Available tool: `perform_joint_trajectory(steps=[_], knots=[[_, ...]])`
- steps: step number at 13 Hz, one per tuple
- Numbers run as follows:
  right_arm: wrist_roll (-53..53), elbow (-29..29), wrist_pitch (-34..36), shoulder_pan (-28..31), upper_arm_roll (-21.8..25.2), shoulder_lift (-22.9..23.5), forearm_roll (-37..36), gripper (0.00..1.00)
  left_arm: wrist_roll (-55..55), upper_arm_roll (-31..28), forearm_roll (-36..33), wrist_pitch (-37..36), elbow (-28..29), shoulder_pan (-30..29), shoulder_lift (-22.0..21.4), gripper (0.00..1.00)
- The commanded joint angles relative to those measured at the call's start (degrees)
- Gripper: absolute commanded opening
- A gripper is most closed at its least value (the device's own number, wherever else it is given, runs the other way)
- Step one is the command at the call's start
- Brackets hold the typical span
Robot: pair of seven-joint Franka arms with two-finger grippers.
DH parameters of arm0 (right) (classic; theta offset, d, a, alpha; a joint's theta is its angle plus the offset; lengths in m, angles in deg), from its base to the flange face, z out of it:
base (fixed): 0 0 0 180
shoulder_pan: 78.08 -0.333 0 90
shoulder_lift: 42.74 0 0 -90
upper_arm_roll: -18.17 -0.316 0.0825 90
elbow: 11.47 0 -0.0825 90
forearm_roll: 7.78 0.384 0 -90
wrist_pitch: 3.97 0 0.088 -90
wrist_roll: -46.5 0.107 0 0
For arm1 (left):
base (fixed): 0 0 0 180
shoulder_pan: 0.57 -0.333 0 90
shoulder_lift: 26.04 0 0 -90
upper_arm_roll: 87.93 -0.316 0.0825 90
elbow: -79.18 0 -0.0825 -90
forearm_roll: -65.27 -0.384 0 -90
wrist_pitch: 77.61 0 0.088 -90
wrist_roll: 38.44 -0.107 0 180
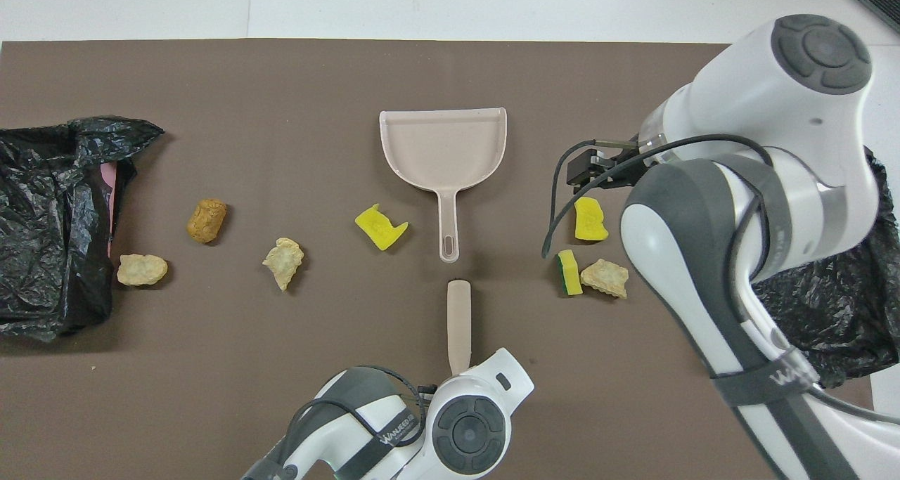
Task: Sweep and dump trash in bin
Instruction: 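Grasp the dustpan handle with the right gripper while the left gripper grasps the brush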
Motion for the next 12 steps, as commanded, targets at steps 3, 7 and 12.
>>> perform_joint_trajectory(steps=[3,7,12], knots=[[1.28,-0.22,-2.87,-1.53,-0.10,1.86,5.55,1.00,0.46,-1.77,0.63,-6.92,-0.11,-0.85,-2.51,0.00],[7.08,-0.39,-9.73,-4.87,-0.10,4.94,6.53,1.00,-0.15,-1.77,-0.07,-16.14,-2.21,-9.28,-6.12,0.00],[5.94,-0.39,-15.98,-10.14,-0.10,10.21,5.83,1.00,-4.35,-1.77,-4.19,-20.99,-3.19,-22.98,-10.77,0.00]])
